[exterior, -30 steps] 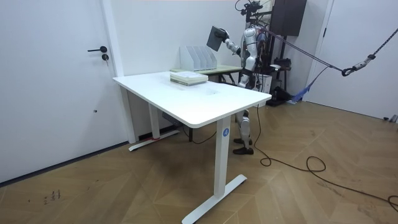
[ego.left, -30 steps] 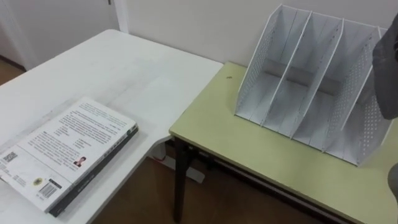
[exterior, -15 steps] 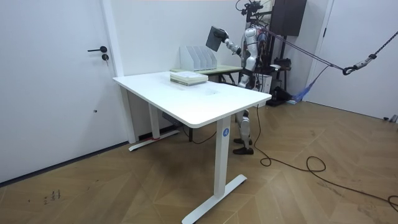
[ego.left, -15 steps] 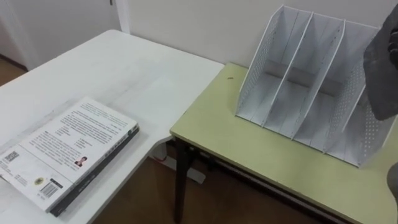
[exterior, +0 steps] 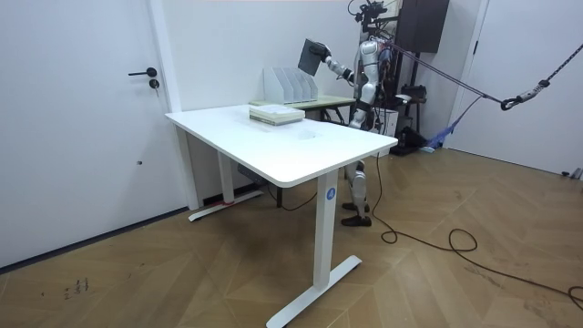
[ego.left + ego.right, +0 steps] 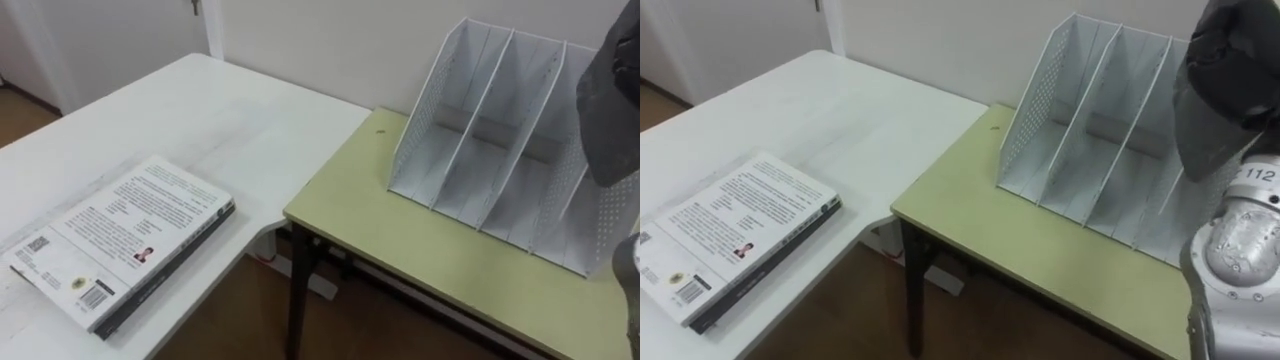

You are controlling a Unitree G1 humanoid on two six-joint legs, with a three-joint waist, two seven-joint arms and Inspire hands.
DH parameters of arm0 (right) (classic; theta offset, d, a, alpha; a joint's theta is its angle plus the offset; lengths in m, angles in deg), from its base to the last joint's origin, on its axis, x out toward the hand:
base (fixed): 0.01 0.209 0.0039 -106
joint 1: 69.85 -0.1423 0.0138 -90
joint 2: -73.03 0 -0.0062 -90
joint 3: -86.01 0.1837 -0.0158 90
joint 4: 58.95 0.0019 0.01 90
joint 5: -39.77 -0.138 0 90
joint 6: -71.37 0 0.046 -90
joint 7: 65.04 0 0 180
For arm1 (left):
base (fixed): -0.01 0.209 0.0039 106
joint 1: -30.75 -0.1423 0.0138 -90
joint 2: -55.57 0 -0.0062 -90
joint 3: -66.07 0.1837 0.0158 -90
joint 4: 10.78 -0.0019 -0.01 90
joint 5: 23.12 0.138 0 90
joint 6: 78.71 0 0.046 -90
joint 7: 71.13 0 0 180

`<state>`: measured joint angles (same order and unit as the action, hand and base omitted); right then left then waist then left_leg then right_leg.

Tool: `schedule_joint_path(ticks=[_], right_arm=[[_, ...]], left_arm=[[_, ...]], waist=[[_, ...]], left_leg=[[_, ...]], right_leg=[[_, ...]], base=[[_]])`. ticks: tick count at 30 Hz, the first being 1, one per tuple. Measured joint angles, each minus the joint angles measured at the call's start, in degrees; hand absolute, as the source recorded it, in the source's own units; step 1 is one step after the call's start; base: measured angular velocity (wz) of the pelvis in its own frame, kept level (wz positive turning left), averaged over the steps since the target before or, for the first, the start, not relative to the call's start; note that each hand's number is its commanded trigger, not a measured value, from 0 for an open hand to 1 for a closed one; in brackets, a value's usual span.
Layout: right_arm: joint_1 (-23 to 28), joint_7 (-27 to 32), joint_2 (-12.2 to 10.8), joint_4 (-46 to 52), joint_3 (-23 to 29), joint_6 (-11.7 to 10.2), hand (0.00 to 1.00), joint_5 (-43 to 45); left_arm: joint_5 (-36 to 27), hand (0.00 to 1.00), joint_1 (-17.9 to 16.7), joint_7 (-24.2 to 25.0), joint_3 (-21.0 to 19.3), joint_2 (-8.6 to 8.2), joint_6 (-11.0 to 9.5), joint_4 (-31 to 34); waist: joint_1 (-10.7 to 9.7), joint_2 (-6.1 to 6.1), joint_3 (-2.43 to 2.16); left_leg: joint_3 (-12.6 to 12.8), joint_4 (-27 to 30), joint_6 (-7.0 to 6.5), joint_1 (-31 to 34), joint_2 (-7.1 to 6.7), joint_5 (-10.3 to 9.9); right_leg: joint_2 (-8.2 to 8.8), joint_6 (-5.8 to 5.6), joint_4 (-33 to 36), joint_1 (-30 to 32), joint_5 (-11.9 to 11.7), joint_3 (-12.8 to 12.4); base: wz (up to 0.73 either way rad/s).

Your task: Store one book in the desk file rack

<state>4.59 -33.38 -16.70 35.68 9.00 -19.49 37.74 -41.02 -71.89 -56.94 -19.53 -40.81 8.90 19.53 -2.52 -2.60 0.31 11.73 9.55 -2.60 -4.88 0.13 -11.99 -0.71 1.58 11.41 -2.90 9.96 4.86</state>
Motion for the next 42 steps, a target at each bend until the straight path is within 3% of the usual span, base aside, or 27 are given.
schedule_joint_path(ticks=[4, 8, 12, 22, 26, 31, 35, 42], right_arm=[[-0.25, 0.03, 0.38, -1.93, -0.54, 1.71, 1.0, -1.57], [-2.39, 0.27, 2.86, -5.3, -0.6, 3.39, 1.0, -2.17], [-4.35, 0.64, 3.66, -6.94, -0.64, 4.42, 1.0, -2.15], [-12.05, 1.85, 4.67, -18.01, -0.57, 5.53, 1.0, -1.91], [-12.69, 1.76, 7.13, -22.55, -0.67, 5.88, 1.0, -2.27], [-12.92, 1.78, 9.95, -25.57, -0.66, 6.01, 1.0, -6.59], [-15.99, 1.54, 11.51, -29.12, -0.6, 7.69, 1.0, -13.2], [-20.5, -2.35, 11.91, -35.26, -0.56, 9.07, 1.0, -16.0]], left_arm=[[-0.02, 0.0, 0.23, -0.05, 0.24, 0.02, 0.78, 0.06], [0.01, 0.0, 0.6, 0.06, 0.21, 0.04, 1.2, 0.06], [0.2, 0.0, 0.69, 0.41, 0.03, 0.16, 2.27, 0.48], [1.17, 0.0, 0.81, 1.27, -2.68, 0.43, 2.86, 0.27], [1.17, 0.0, 0.81, 0.97, -3.17, 0.81, 2.82, 0.36], [1.3, 0.0, 0.85, 1.05, -3.71, 0.85, 3.58, 0.67], [1.23, 0.0, 0.87, 1.24, -4.18, 0.87, 4.69, 0.83], [1.87, 0.0, 0.82, 1.14, -4.42, 0.96, 5.92, 1.66]], waist=[[0.22, 0.02, -0.02], [1.08, 0.04, -0.03], [1.38, -0.03, -0.12], [1.7, -1.95, -0.37], [2.32, -3.02, -0.52], [2.87, -3.12, -0.57], [2.73, -3.11, -0.58], [2.5, -3.09, -0.59]], left_leg=[[-0.03, -0.01, 0.0, 0.11, -0.03, 0.0], [-0.04, -0.02, -0.01, 0.21, -0.05, 0.0], [-0.42, 0.05, 0.0, 0.29, -0.08, 0.02], [-0.9, 0.66, 0.0, 0.39, -0.1, 0.04], [-1.34, 1.25, -0.01, 0.88, -0.13, 0.03], [-2.43, 1.09, -0.05, 1.47, -0.27, 0.08], [-2.48, 1.08, 0.04, 1.33, -0.31, 0.23], [-3.08, 1.33, 0.02, 1.35, -0.71, 0.24]], right_leg=[[0.02, 0.0, 0.0, 0.03, 0.0, 0.0], [0.05, 0.0, 0.05, 0.06, 0.0, 0.04], [0.12, -0.01, 0.08, 0.07, 0.01, 0.53], [0.46, -0.01, 0.25, 0.01, 0.01, 2.6], [0.78, 0.02, 0.2, -0.01, -0.01, 4.43], [0.82, 0.07, 0.19, -0.03, -0.04, 5.06], [0.74, 0.07, 0.15, -0.03, -0.04, 4.93], [0.86, 0.07, 0.18, -0.1, -0.04, 5.55]], base=[[0.0], [0.0], [0.04], [0.02], [0.07], [0.07], [0.01], [0.04]])
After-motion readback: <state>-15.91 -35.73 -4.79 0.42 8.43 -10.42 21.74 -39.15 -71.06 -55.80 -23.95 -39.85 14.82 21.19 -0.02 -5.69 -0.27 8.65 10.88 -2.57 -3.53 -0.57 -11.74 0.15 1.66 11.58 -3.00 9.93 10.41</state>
